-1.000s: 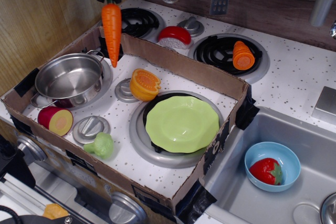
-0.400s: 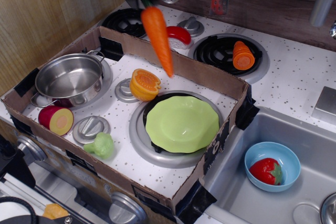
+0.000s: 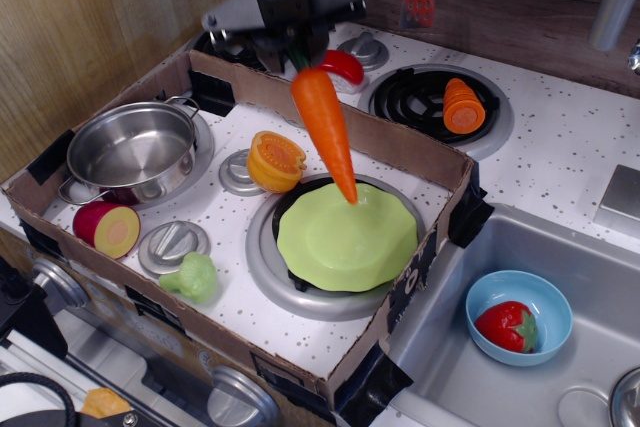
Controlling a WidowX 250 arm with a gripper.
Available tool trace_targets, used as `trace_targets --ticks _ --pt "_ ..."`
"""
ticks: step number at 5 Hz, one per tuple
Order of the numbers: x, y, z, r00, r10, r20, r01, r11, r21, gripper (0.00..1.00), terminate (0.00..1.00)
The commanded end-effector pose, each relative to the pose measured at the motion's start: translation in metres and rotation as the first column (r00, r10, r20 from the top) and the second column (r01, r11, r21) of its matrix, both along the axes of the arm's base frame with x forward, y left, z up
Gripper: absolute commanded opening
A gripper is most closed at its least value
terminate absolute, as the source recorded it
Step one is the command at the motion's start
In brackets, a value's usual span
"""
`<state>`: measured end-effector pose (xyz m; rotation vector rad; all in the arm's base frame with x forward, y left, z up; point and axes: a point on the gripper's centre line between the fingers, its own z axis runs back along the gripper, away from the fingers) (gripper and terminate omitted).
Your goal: Put carrot on plate
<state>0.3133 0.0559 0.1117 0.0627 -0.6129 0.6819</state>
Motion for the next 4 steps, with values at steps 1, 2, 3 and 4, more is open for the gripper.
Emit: trace_targets --ticks 1,2,3,4 --pt "-0.023 -0.037 -0.006 0.998 -0.055 -0.011 0.054 0.995 -0.079 0.0 0.0" --pt "-0.03 -0.042 -0.02 0.994 -0.094 -0.049 0.086 0.987 -0.134 0.0 0.0" --pt "-0.025 -0.036 -0.022 0.984 -0.157 -0.079 0.145 0.979 -0.143 0.0 0.0" --pt "-0.021 -0.036 -0.024 0.978 -0.189 -0.087 0.175 0.973 -0.153 0.0 0.0"
